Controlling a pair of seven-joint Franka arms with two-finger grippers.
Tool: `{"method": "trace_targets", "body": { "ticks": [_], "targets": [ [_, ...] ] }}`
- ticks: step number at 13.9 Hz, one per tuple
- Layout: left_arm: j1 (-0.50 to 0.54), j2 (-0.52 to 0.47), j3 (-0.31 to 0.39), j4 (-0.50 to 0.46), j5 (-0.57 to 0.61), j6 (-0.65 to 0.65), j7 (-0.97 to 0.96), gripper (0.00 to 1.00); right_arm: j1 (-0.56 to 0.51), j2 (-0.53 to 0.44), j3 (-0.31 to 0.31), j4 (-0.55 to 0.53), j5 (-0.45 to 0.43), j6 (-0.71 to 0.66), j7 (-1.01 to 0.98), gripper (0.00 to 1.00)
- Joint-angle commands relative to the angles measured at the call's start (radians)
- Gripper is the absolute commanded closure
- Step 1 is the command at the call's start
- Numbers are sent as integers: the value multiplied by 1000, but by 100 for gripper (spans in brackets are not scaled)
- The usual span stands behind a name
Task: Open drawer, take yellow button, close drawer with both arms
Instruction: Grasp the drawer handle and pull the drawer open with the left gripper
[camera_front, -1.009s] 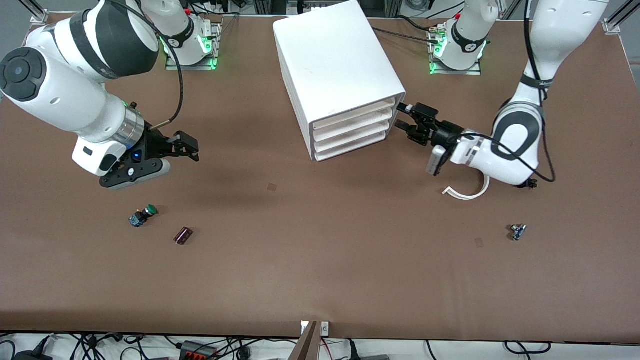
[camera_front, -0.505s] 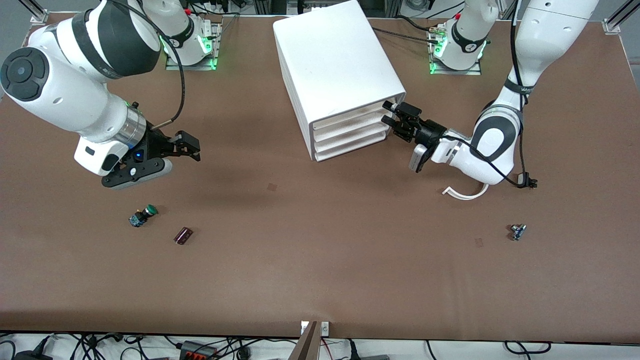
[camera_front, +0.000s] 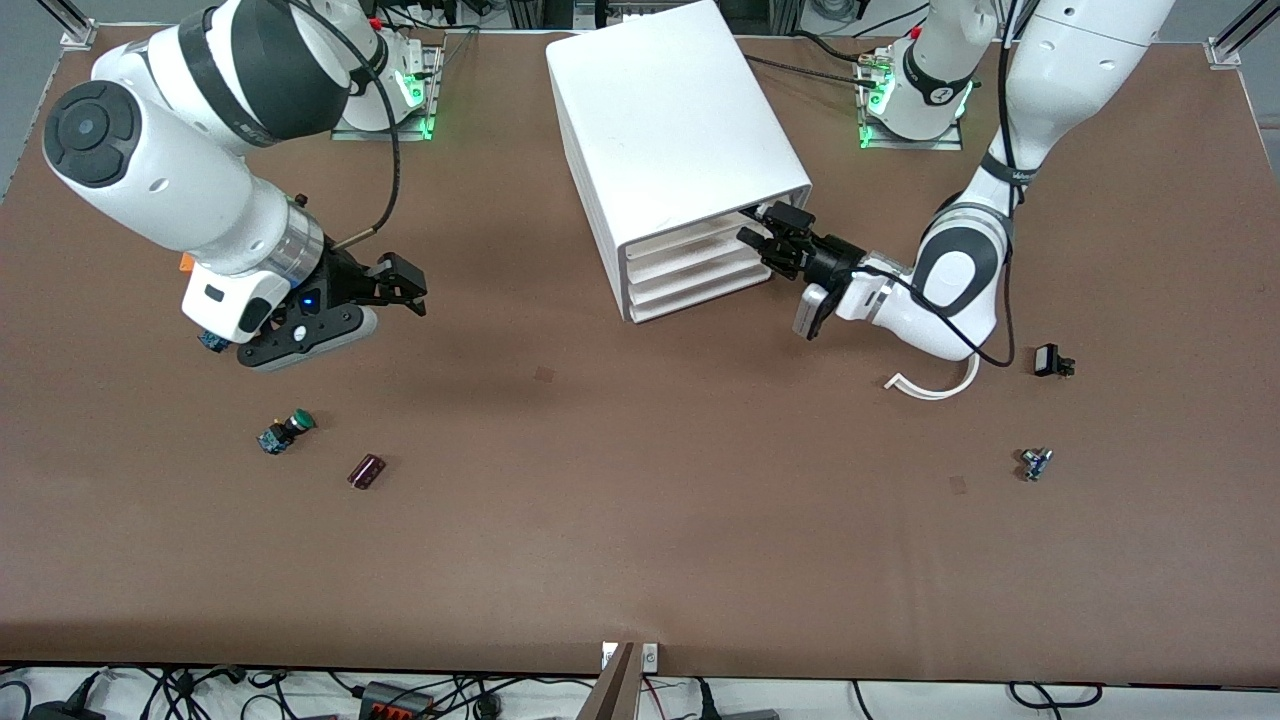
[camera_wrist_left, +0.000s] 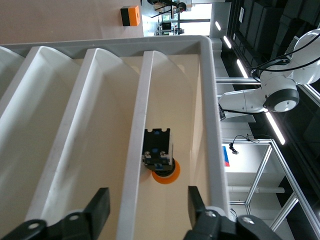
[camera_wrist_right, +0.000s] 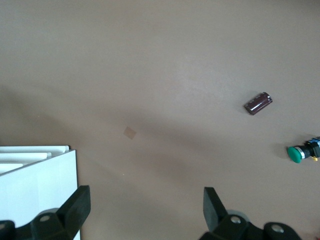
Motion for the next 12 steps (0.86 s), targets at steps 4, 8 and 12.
{"method": "trace_targets", "body": {
  "ticks": [4, 8, 12],
  "targets": [
    [0, 5, -4, -26, -26, 9, 65, 77, 43, 36, -6, 48, 15, 16, 22, 0],
    [3, 16, -3, -23, -26, 9, 108, 95, 95, 71, -6, 86, 13, 17, 91, 0],
    [13, 42, 20, 20, -7, 12, 97, 95, 115, 102, -6, 120, 15, 42, 111, 0]
  ]
}}
